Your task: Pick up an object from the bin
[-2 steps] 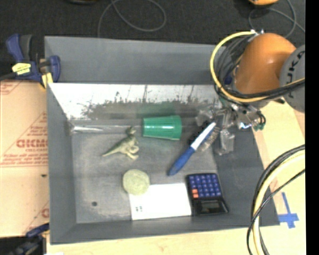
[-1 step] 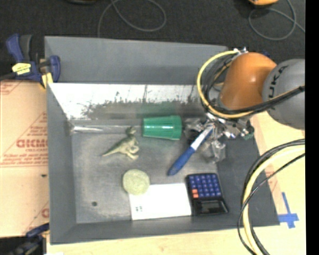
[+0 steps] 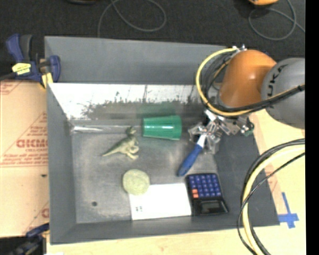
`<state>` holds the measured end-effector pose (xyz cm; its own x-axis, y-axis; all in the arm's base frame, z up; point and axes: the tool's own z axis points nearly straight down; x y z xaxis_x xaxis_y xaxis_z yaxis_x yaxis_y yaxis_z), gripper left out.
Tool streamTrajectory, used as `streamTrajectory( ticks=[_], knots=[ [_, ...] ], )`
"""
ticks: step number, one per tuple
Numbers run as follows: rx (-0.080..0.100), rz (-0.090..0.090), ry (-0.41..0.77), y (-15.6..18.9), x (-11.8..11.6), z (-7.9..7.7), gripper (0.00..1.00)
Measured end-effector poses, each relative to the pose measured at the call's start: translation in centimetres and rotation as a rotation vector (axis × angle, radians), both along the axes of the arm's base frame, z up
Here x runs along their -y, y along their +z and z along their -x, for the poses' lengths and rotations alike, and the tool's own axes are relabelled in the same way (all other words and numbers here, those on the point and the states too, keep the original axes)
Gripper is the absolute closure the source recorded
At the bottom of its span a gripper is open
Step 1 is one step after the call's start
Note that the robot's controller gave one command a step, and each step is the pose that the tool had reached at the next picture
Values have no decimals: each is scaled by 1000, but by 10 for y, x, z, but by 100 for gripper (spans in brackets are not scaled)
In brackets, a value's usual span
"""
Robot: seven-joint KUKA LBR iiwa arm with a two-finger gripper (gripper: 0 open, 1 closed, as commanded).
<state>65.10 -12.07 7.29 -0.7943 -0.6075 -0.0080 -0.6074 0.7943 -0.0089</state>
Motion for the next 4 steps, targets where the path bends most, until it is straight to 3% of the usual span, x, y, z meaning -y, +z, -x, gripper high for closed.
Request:
streamTrajectory(
  ticks=[2,4],
  knots=[
    [-3,-1,0,2,0,1,100],
    [-13,-3,-1,33,0,2,100]
  ],
)
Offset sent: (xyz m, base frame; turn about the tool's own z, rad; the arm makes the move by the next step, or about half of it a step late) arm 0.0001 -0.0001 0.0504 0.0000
